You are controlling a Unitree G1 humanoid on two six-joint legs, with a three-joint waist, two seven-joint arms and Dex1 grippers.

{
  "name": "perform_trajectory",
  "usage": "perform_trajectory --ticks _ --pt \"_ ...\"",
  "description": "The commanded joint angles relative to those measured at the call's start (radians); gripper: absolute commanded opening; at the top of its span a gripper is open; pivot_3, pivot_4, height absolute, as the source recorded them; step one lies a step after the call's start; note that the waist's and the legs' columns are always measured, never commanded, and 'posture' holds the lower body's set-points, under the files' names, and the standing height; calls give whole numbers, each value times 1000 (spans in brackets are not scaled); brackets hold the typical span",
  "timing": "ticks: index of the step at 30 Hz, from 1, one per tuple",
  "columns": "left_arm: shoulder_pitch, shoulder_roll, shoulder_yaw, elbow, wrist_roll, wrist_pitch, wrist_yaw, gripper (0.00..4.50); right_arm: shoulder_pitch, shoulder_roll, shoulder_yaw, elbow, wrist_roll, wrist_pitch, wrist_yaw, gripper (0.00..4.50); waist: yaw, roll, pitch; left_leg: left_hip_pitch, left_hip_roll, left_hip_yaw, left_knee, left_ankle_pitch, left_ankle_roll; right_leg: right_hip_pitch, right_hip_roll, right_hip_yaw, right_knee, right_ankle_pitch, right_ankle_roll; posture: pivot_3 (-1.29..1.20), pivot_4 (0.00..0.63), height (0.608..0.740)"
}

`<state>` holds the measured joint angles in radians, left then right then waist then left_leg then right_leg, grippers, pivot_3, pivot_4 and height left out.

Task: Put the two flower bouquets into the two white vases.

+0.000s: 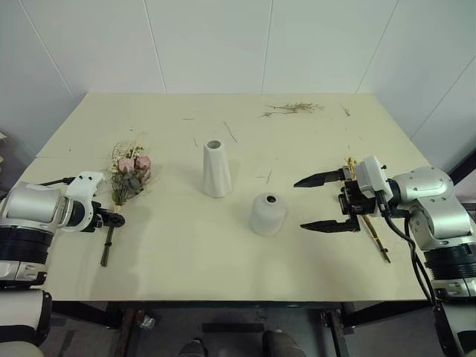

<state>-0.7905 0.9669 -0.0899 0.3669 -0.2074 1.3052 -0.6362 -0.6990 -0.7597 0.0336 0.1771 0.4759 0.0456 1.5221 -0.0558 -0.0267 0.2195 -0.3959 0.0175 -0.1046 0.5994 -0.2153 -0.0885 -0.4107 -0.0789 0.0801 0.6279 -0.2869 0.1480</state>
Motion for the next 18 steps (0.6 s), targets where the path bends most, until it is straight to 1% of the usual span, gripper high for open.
perform_trajectory --ticks 1,6,9,13,14,15,16,17,18 --pt "-9 30 -51 25 21 -13 -43 2407 0 2 -32 -33 17 -12 8 4500 0 0 0 0 0 0 0 0 0 0 0 0 0 0 0 0 150 740" --pt "4 50 -105 24 17 -30 -109 874 -2 7 -36 -33 13 -16 -5 4500 -1 0 0 0 0 0 -1 0 0 0 0 0 0 0 0 0 150 740" --pt "6 35 -84 37 21 -48 -97 23 -6 8 -41 -26 3 -34 -16 4500 1 0 0 1 0 1 -2 0 0 0 0 1 0 0 0 0 150 740" --pt "9 17 -57 56 18 -66 -91 23 2 0 -46 -42 10 -26 -21 4500 0 0 0 2 0 1 -2 0 0 0 0 2 0 0 0 0 150 740" --pt "11 3 -25 64 9 -88 -84 23 7 -5 -46 -52 14 -20 -21 4500 1 0 0 3 0 2 -2 0 0 1 0 2 0 0 0 0 150 740" --pt "10 -24 33 74 -7 -150 -64 23 10 -9 -48 -60 15 -15 -21 4500 1 1 0 4 0 2 -2 0 0 1 0 2 0 0 0 0 150 740" --pt "-1 -73 131 96 -38 -273 -26 23 12 -12 -51 -68 16 -10 -24 4500 2 1 0 5 0 2 -2 0 0 2 0 2 0 0 0 0 150 740" --pt "-10 -111 202 110 -57 -360 2 23 14 -16 -55 -69 16 -9 -23 4500 7 1 0 5 0 2 -2 0 0 3 0 2 0 0 0 0 150 740" --pt "-49 -162 336 152 -124 -449 33 23 16 -19 -57 -75 15 -5 -28 4500 16 0 0 4 0 2 -1 0 0 3 0 2 0 0 0 0 150 740"
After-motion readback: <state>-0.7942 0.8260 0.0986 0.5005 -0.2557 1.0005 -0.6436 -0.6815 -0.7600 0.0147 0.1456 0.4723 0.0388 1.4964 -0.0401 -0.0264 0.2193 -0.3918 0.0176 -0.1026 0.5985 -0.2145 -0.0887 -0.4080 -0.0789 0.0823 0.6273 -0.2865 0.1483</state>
